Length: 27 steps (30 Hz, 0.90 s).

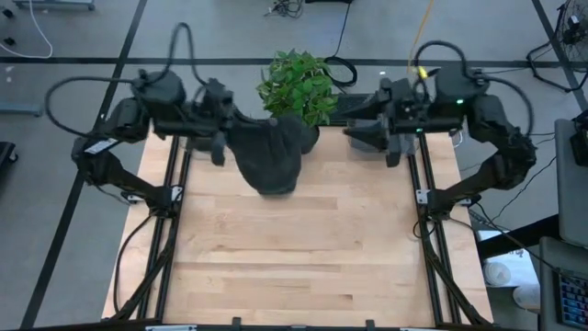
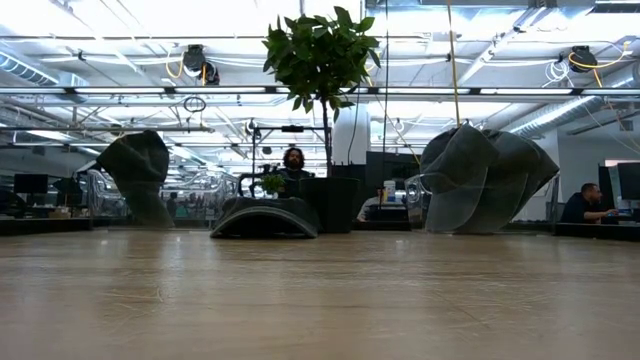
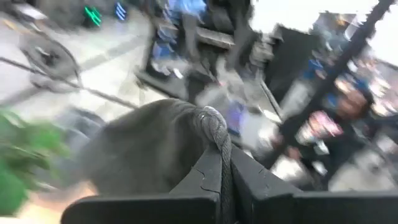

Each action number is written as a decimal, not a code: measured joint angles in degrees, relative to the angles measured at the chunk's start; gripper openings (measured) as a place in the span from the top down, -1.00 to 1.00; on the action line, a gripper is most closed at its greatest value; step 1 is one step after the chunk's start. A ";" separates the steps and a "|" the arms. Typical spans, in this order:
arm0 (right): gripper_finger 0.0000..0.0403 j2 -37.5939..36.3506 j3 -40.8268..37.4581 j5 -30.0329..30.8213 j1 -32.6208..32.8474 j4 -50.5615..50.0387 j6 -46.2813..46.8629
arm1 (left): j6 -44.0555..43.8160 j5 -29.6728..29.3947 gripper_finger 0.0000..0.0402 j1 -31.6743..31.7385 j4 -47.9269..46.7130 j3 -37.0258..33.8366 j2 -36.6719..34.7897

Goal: Pick & Place hat
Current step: Put the bottom black cap into the left transparent bin

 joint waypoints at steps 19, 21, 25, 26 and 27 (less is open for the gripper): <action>0.07 -1.06 -0.04 4.56 0.07 -3.40 -1.63 | 3.00 -33.54 0.98 1.53 -5.21 -0.01 -7.12; 0.06 -1.09 -0.04 4.56 0.07 -3.37 -1.65 | 4.35 -35.25 0.98 2.37 -5.00 -0.01 -7.37; 0.06 -1.10 -0.04 4.52 0.07 -3.37 -1.36 | 5.86 -35.88 0.98 5.51 -5.96 -0.01 -7.36; 0.06 -1.06 -0.04 4.52 0.07 -3.37 -1.36 | 5.99 -35.76 0.98 6.62 -6.53 -0.01 -7.34; 0.07 -1.06 -0.04 4.52 0.07 -3.37 -1.36 | 6.04 -35.33 0.98 7.89 -7.07 -0.01 -7.33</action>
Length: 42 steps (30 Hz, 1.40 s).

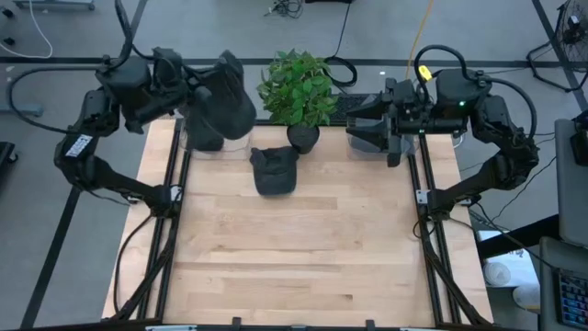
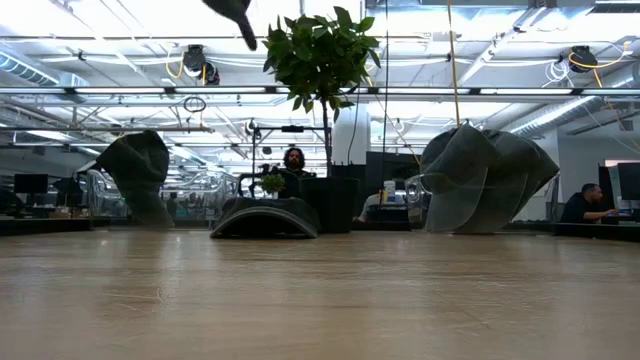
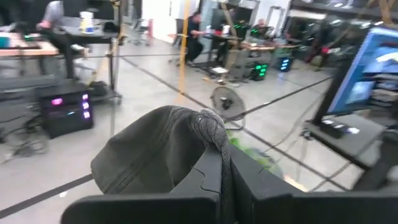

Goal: Pick & Place hat
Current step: Put the bottom black cap into the left transparent bin

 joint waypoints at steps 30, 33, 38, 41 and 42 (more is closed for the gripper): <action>0.07 -0.02 0.00 -0.22 0.00 -0.04 -1.47 | 14.30 36.11 0.98 42.07 -2.52 -12.29 -1.42; 0.07 -0.02 0.00 -0.22 0.00 -0.04 -1.51 | 14.14 35.75 0.98 42.47 4.28 -20.16 -4.32; 0.07 -0.02 0.00 -0.14 0.00 -0.07 -1.54 | 12.27 35.70 0.98 42.50 14.67 -33.59 -9.52; 0.07 -0.02 0.00 -0.05 0.00 -0.07 -2.10 | 10.64 33.45 0.98 42.50 20.29 -41.32 -12.78; 0.07 -0.02 0.00 -0.04 0.00 -0.07 -2.17 | 9.73 33.15 0.98 42.50 22.63 -43.92 -13.77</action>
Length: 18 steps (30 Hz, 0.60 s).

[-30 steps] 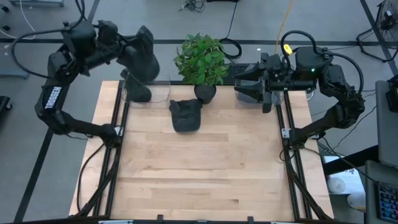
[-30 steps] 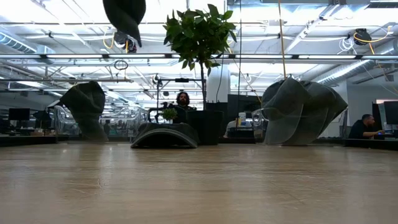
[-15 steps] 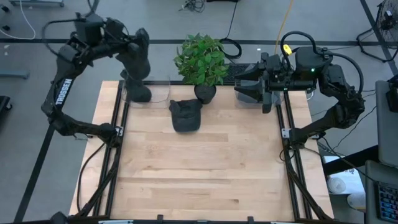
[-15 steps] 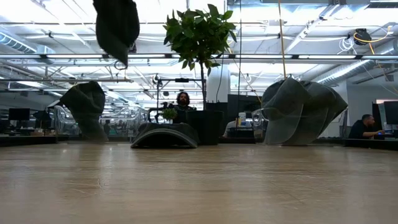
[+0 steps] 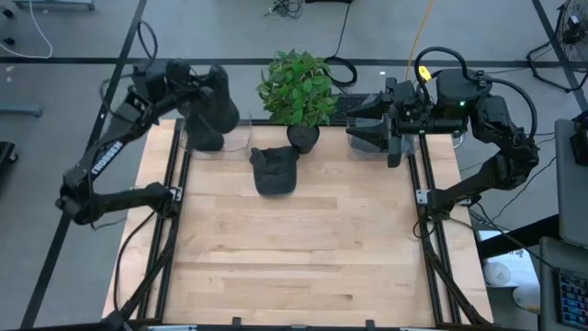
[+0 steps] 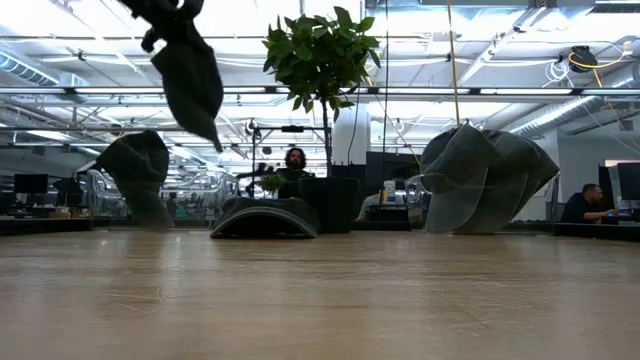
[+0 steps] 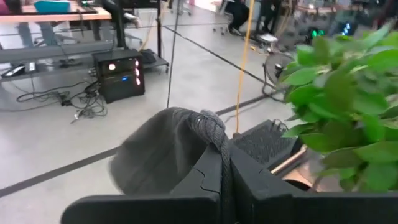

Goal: Pick & Place hat
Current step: Put the bottom black cap into the left transparent bin

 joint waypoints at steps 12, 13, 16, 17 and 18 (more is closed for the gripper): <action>0.07 0.00 0.00 0.02 0.00 0.05 0.59 | -6.12 -5.71 0.98 0.00 18.26 -23.85 -6.28; 0.07 0.00 0.00 0.00 0.00 0.07 0.62 | -6.41 -6.22 0.98 0.01 19.69 -25.04 -6.34; 0.07 0.21 0.02 0.00 0.00 0.11 0.71 | -7.28 -6.95 0.98 0.66 24.10 -28.49 -6.40; 0.07 0.28 0.02 0.00 0.00 0.11 0.77 | -7.68 -6.95 0.98 0.95 25.32 -29.68 -6.40; 0.07 0.39 0.02 -0.04 0.00 0.11 0.84 | -7.86 -6.94 0.98 1.29 26.17 -30.88 -6.41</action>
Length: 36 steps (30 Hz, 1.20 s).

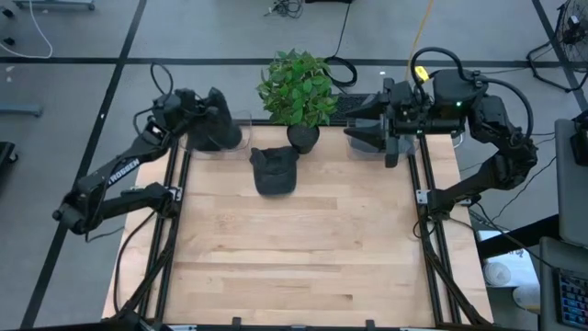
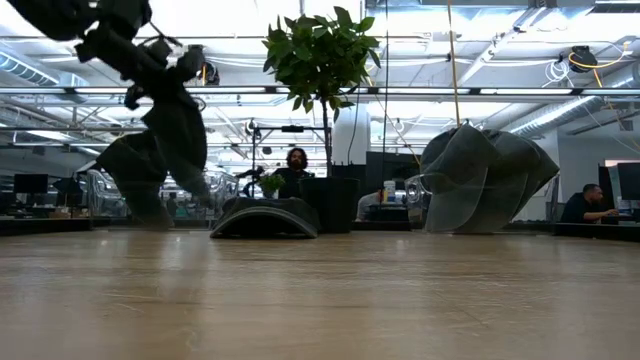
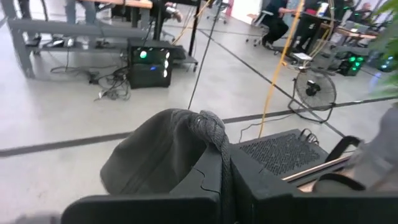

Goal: Pick & Place hat
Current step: Put the bottom black cap into the left transparent bin

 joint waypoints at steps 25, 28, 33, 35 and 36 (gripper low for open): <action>0.08 0.69 0.00 -0.42 0.00 -0.07 2.18 | -1.05 11.55 0.65 9.21 14.43 -14.26 -1.09; 0.08 0.69 0.00 -0.42 -0.01 -0.04 2.16 | -1.98 11.80 0.39 9.23 14.45 -13.74 -2.46; 0.08 0.69 0.00 -0.42 0.00 -0.07 2.01 | -0.91 11.43 -0.02 9.23 12.38 -13.46 -5.30; 0.08 0.69 0.00 -0.42 0.00 -0.04 2.01 | -0.31 11.46 -0.16 9.23 12.05 -13.46 -5.98; 0.08 0.69 0.00 -0.42 0.00 -0.04 1.99 | -0.17 11.50 -0.23 9.23 11.90 -13.43 -6.16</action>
